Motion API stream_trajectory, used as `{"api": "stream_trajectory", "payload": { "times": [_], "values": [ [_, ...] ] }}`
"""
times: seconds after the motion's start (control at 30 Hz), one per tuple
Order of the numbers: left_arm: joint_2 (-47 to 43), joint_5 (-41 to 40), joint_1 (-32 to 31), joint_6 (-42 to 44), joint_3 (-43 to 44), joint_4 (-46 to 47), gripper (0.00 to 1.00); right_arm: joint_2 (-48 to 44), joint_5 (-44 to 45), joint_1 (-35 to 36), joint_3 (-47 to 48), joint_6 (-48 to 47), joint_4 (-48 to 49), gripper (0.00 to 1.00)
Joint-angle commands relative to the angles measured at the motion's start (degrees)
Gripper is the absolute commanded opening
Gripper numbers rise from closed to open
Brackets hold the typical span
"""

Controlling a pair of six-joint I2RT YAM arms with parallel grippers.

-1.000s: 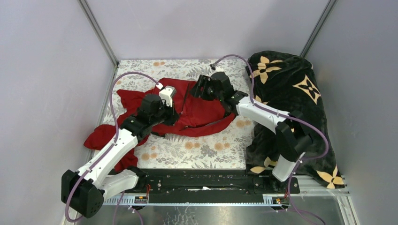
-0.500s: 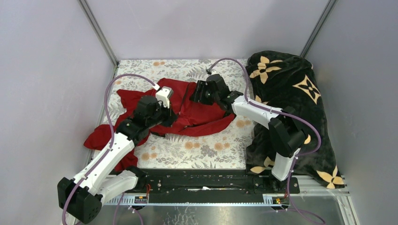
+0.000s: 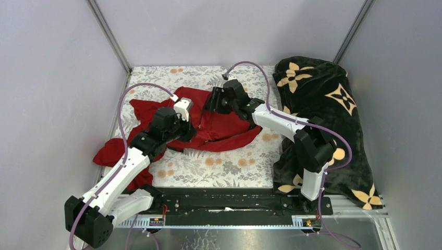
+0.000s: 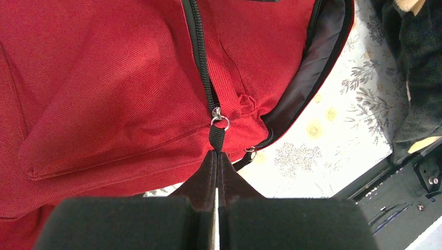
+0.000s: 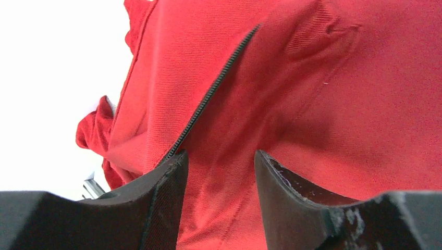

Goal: Pack the student bag
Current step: Adjust the student bag at the center of the board.

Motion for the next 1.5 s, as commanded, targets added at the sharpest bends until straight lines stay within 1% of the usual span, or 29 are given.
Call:
{"api": "stream_trajectory", "payload": {
  "times": [0.0, 0.17, 0.27, 0.33, 0.4, 0.47, 0.6, 0.67, 0.73, 0.8, 0.9, 0.97, 1.0, 1.13, 1.33, 1.37, 1.4, 1.43, 1.47],
  "values": [
    [-0.9, 0.7, 0.3, 0.9, -1.2, 1.0, 0.0, 0.7, -0.6, 2.0, 4.4, -0.3, 1.7, 0.58],
    [-0.6, 1.0, 0.3, 1.1, -0.4, -0.1, 0.0, 2.9, 0.0, 2.8, 8.4, -1.2, 0.1, 0.68],
    [-0.4, 1.2, 0.3, 0.8, -0.3, 0.0, 0.0, 5.4, 1.6, 3.3, 11.9, -3.1, -4.7, 0.69],
    [-0.1, 1.4, 0.3, 0.7, -0.1, 0.0, 0.0, 7.2, 3.4, 3.9, 14.1, -4.8, -7.8, 0.69],
    [0.2, 1.5, 0.3, 0.6, 0.1, 0.1, 0.0, 8.8, 5.0, 4.3, 14.9, -5.5, -9.4, 0.66],
    [0.3, 1.5, 0.3, 0.5, 0.2, 0.0, 0.0, 8.8, 6.0, 4.3, 13.6, -5.6, -8.9, 0.62],
    [0.6, 1.7, 0.3, 0.5, 0.2, 0.0, 0.0, 8.8, 8.1, 4.6, 12.8, -7.2, -10.3, 0.6],
    [0.8, 1.7, 0.3, 0.5, 0.3, 0.1, 0.0, 8.6, 9.0, 4.6, 12.5, -7.7, -10.9, 0.55],
    [1.0, 1.8, 0.3, 0.5, 0.4, 0.1, 0.0, 7.4, 9.6, 4.6, 11.5, -7.9, -10.3, 0.47],
    [1.2, 1.8, 0.3, 0.5, 0.4, 0.1, 0.0, 5.5, 10.5, 4.6, 10.1, -8.0, -9.3, 0.34],
    [1.2, 1.9, 0.3, 0.5, 0.5, 0.0, 0.0, 1.9, 14.0, 4.5, 7.1, -8.0, -8.1, 0.11],
    [1.3, 2.1, 0.3, 0.3, 0.8, -0.3, 0.0, -1.3, 16.1, 4.6, 4.0, -7.7, -6.2, 0.02],
    [1.4, 2.7, 0.3, 0.1, 0.9, -0.1, 0.0, -2.9, 16.7, 4.6, 2.3, -7.7, -5.2, 0.0],
    [2.9, 4.5, -0.5, -0.4, 0.5, 1.8, 0.0, -8.9, 18.1, 4.6, -3.0, -7.2, -1.9, 0.0],
    [7.4, 6.6, -1.3, -0.1, 2.3, 1.7, 0.0, -12.0, 18.7, 4.6, -6.7, -7.2, -1.0, 0.0],
    [7.8, 6.8, -1.3, 0.3, 3.1, 1.3, 0.04, -11.8, 18.6, 4.6, -6.7, -7.2, -1.2, 0.0],
    [8.2, 6.8, -1.3, 0.7, 4.1, 0.4, 0.22, -11.7, 18.5, 4.6, -6.8, -7.2, -1.3, 0.0],
    [8.5, 6.9, -1.3, 1.2, 5.5, -0.6, 0.34, -11.7, 18.4, 4.5, -7.0, -7.0, -1.4, 0.0],
    [8.6, 6.9, -1.3, 1.7, 6.9, -1.6, 0.43, -11.8, 18.4, 4.6, -7.3, -6.9, -1.3, 0.0]
  ]
}}
